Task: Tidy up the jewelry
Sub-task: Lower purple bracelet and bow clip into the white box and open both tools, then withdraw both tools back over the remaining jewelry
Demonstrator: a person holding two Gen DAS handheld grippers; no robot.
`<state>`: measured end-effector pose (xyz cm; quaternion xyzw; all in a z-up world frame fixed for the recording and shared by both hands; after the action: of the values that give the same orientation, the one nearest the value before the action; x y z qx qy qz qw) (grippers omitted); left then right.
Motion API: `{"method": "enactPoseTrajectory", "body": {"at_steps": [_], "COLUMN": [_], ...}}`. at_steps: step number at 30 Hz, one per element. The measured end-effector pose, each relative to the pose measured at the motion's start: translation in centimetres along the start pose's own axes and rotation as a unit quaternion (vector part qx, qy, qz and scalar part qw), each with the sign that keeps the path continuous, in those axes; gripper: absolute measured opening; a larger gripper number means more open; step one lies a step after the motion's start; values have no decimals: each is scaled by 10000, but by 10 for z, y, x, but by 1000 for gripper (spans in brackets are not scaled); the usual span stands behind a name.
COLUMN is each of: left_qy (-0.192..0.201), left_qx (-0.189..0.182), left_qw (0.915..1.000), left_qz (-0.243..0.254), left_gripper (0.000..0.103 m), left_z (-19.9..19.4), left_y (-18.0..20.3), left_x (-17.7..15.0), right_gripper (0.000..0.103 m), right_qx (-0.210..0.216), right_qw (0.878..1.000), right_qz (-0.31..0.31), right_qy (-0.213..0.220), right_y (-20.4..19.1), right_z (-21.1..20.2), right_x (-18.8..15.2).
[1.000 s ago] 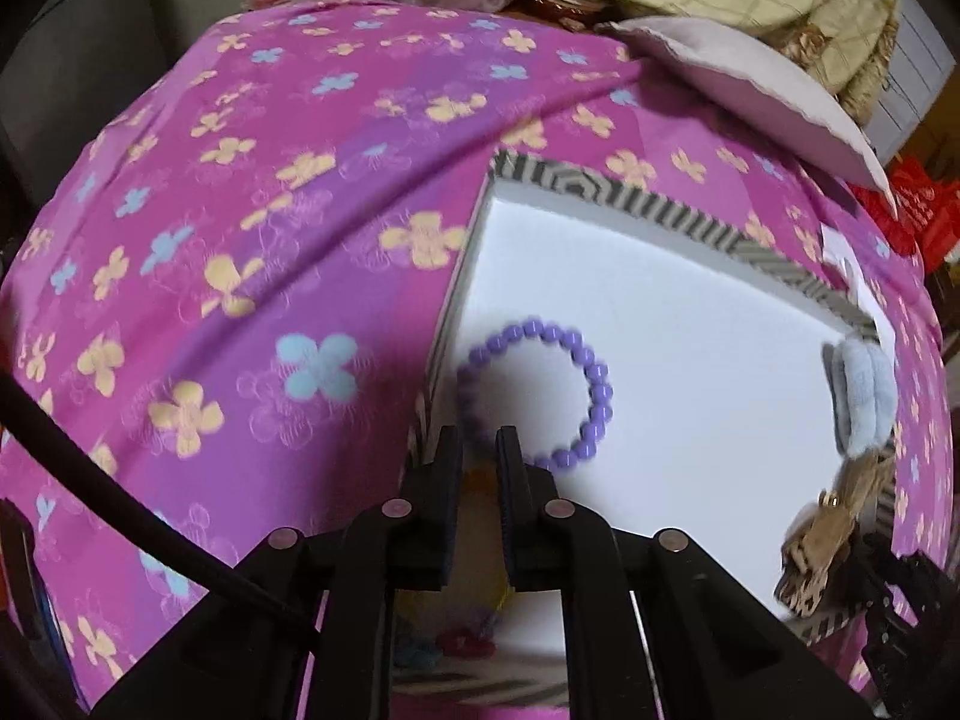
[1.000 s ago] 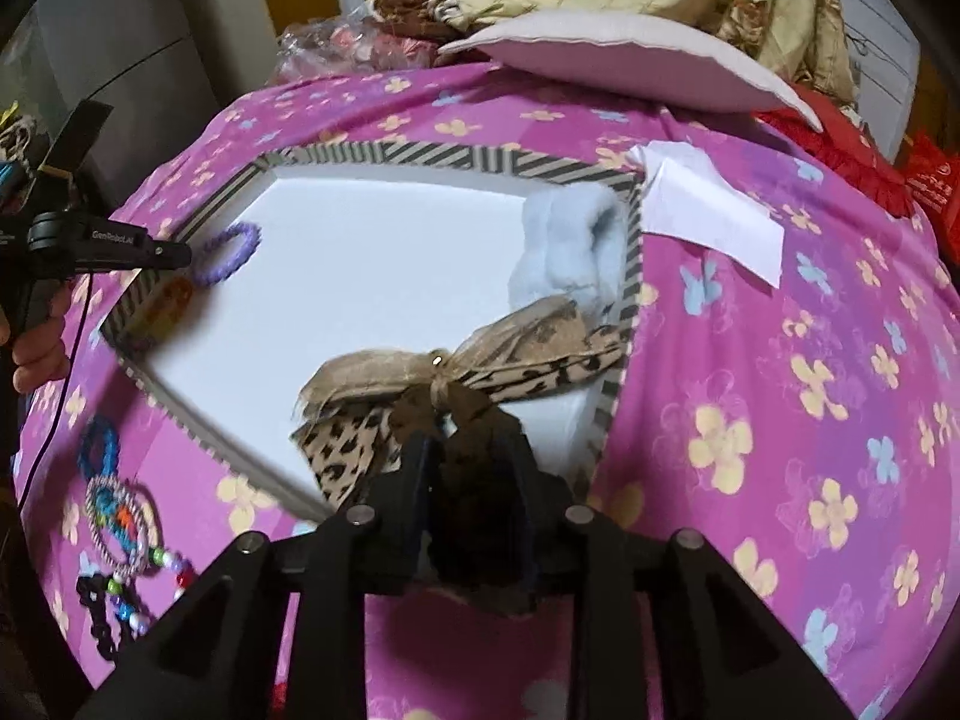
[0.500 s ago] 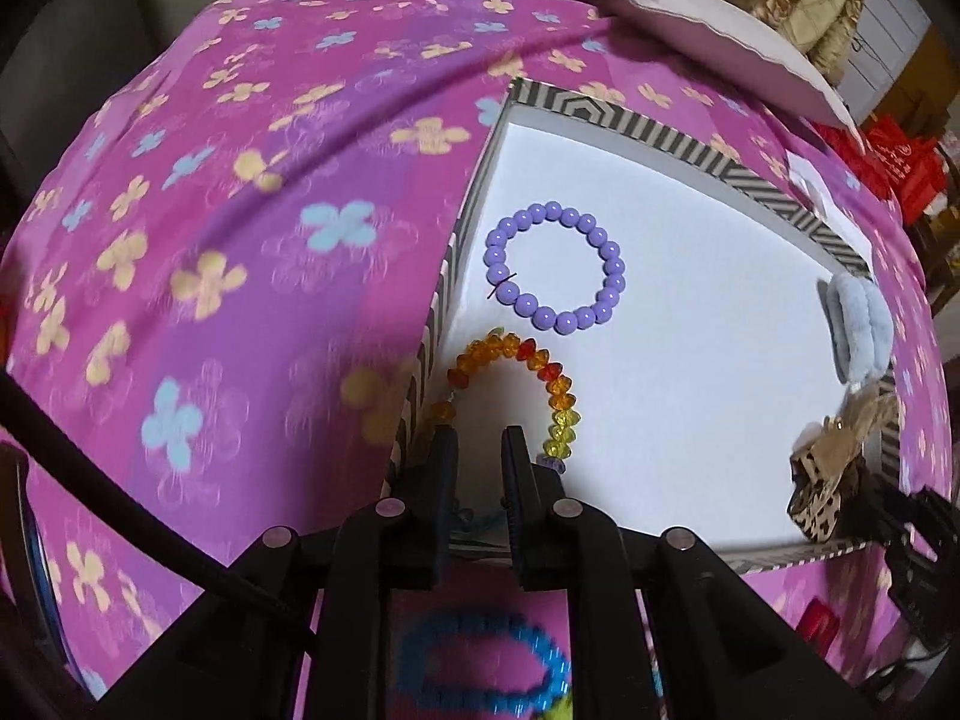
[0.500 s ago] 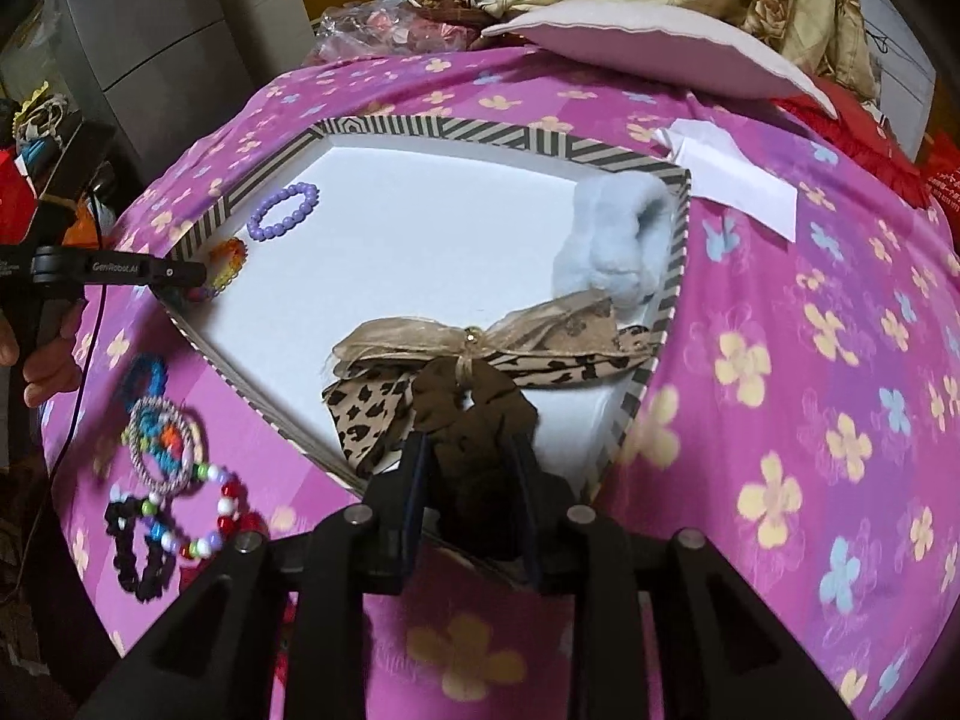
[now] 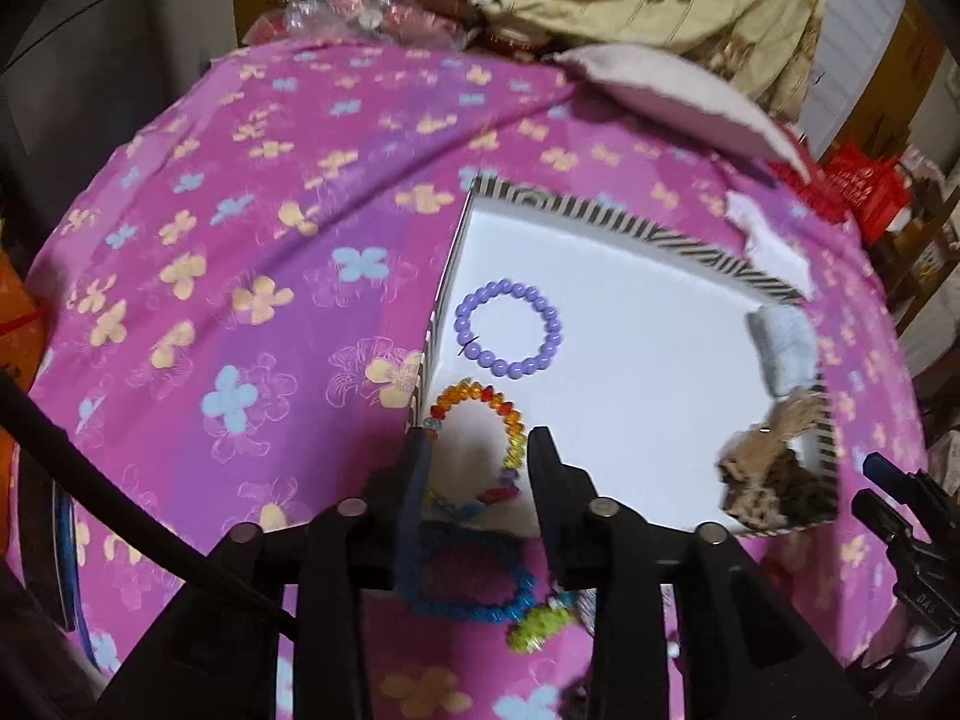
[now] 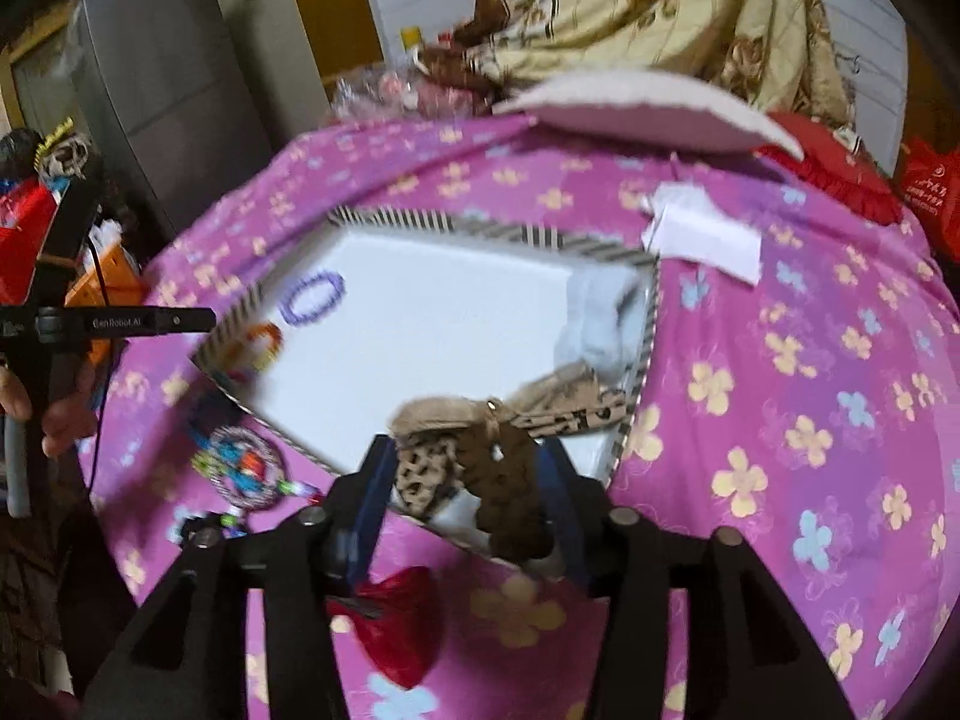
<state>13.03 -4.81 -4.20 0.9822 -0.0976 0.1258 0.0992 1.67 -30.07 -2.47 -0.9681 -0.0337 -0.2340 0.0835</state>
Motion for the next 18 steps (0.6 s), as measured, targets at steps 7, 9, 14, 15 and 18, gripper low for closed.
{"method": "enactPoseTrajectory", "body": {"at_steps": [7, 9, 14, 15, 18], "left_qy": [156, 180, 233, 223, 187], "left_qx": [90, 203, 287, 274, 219], "left_qw": [9998, 9996, 9993, 9994, 9995], "left_qz": [36, -36, -74, -68, -112], "left_gripper": [39, 39, 39, 39, 39], "left_z": [-26, -29, -32, -31, -29], "left_y": [-3, -8, -9, -7, -5], "left_x": [-42, -55, -81, -87, -99], "right_gripper": [58, 58, 58, 58, 58], "right_qx": [-19, 51, 116, 114, 122], "right_qw": [9994, 9993, 9995, 9995, 9994], "right_qz": [-166, -137, -187, -210, -297], "right_qy": [311, 353, 244, 208, 141], "right_y": [-31, -36, -49, -51, -58], "right_z": [-32, -37, -36, -33, -29], "right_x": [-20, -28, -52, -55, -65]}}
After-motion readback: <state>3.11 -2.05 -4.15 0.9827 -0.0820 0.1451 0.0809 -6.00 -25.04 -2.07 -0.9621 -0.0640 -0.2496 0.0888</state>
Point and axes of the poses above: each gripper's, at about its wrist camera, not at the fingertips, and z roughly the way its jaws point, y to its right, x to its top, the point moved 9 cm from there along z, roughly the way its jaws point, and after that the axes turned 14 degrees about -y, right-handed, at the moved point
